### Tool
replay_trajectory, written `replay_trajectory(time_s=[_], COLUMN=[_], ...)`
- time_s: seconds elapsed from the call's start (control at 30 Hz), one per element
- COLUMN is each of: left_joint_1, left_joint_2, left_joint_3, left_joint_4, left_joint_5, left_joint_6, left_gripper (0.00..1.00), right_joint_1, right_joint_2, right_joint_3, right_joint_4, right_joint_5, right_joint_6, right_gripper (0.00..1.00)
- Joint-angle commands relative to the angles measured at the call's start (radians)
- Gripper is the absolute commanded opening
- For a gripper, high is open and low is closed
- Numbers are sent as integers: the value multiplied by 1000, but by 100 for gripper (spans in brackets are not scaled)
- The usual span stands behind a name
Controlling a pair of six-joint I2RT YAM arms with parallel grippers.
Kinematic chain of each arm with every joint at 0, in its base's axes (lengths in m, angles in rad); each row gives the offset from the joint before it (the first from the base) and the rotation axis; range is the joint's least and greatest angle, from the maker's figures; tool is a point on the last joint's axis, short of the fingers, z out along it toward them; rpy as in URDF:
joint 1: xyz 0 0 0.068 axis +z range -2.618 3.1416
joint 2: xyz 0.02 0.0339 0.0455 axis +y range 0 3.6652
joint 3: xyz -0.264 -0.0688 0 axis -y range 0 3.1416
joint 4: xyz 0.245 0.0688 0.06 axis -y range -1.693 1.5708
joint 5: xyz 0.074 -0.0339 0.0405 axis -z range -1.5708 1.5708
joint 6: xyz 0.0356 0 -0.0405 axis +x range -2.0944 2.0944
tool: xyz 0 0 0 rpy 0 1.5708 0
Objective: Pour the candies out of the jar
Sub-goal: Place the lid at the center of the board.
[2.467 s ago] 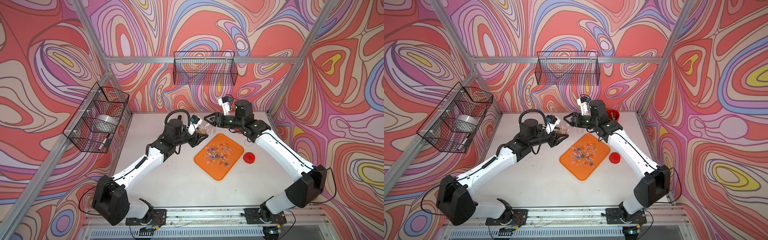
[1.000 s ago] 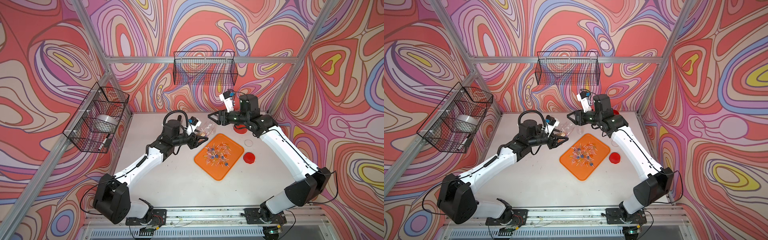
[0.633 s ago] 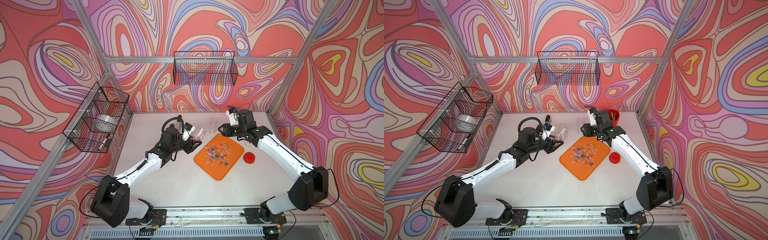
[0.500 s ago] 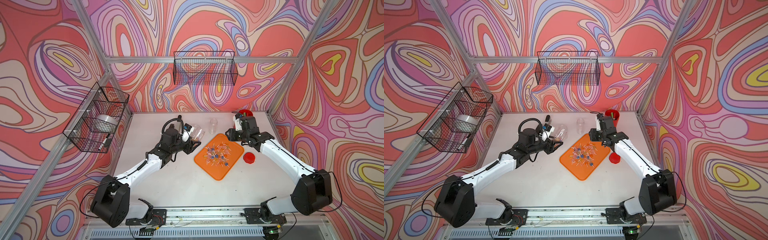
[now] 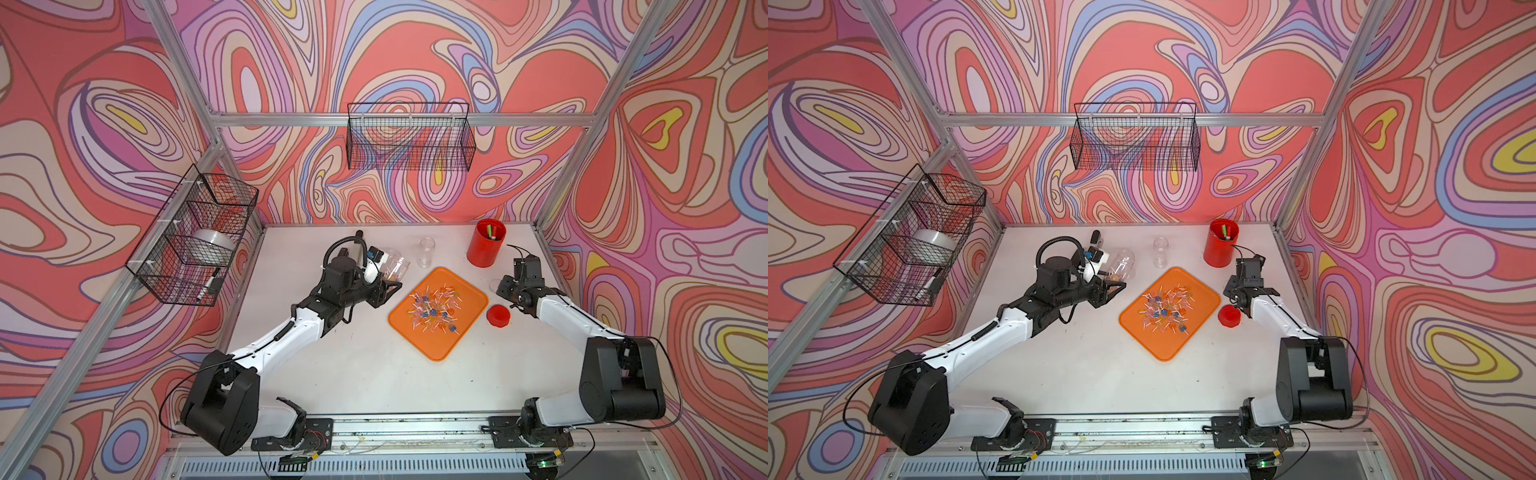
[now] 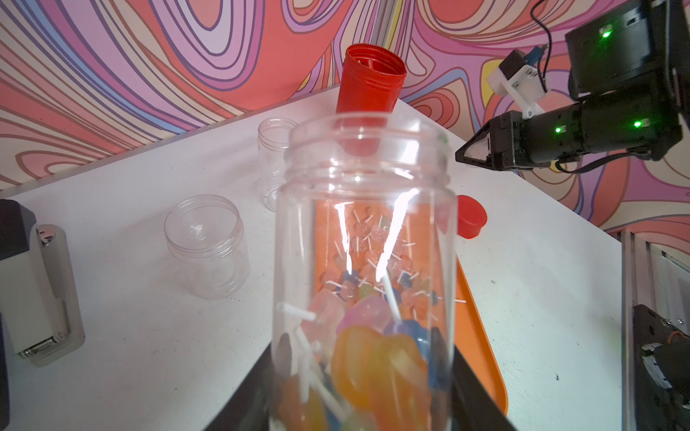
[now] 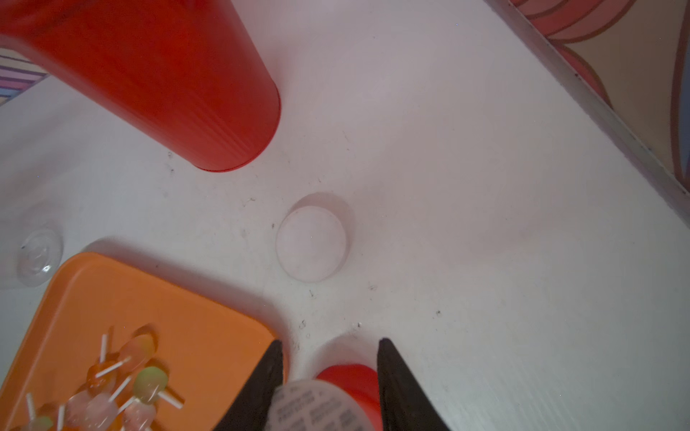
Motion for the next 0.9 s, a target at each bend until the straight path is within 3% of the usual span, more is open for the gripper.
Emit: replay_trajectory(time_s=[0.0, 0.4, 0.87], left_joint_1=[4, 4, 4], left_joint_2=[-3, -2, -3], left_joint_3=[25, 29, 31], left_joint_4=[24, 16, 17], left_joint_5=[18, 19, 27], left_joint_6=[11, 15, 15], left_gripper=[0, 0, 0], right_joint_1=[-16, -51, -54], right_joint_2=[51, 134, 258], right_joint_3=[-17, 12, 112], right_joint_4=[33, -8, -113], right_joint_5=[48, 35, 11], right_joint_6=[49, 129, 101], right_gripper=[41, 49, 53])
